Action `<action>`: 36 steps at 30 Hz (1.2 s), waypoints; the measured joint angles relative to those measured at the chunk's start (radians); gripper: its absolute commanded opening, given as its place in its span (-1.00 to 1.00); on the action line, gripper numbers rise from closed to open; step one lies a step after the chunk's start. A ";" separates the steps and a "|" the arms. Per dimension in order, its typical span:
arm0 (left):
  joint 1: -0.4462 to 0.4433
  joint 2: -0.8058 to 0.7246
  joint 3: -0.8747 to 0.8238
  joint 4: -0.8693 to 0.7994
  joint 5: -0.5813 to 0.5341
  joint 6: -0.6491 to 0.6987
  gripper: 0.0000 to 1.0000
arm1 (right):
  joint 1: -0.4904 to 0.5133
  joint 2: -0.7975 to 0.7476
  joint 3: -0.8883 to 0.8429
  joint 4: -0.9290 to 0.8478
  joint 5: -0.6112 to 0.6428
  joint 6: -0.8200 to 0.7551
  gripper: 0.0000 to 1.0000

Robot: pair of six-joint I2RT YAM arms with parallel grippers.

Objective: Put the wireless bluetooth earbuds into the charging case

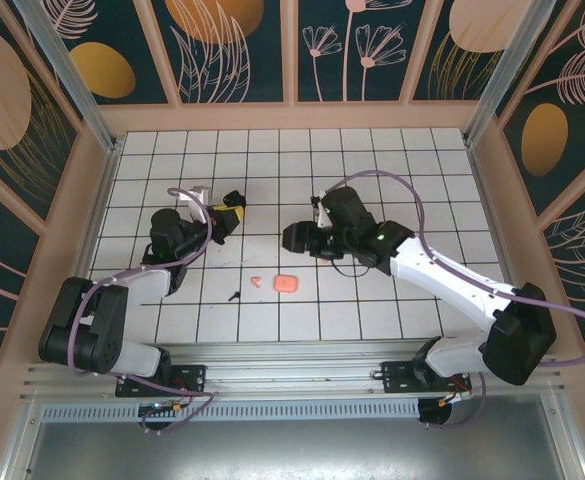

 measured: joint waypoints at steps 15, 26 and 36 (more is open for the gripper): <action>0.056 -0.014 -0.037 0.058 -0.030 -0.042 -0.84 | 0.184 0.183 0.027 -0.002 0.088 0.449 0.18; 0.056 -0.014 -0.037 0.070 -0.129 -0.059 -0.85 | 0.214 0.370 0.197 -0.021 0.068 0.666 0.04; 0.058 -0.015 -0.047 0.027 -0.212 -0.058 -0.85 | 0.237 0.550 0.308 -0.062 -0.018 0.713 -0.11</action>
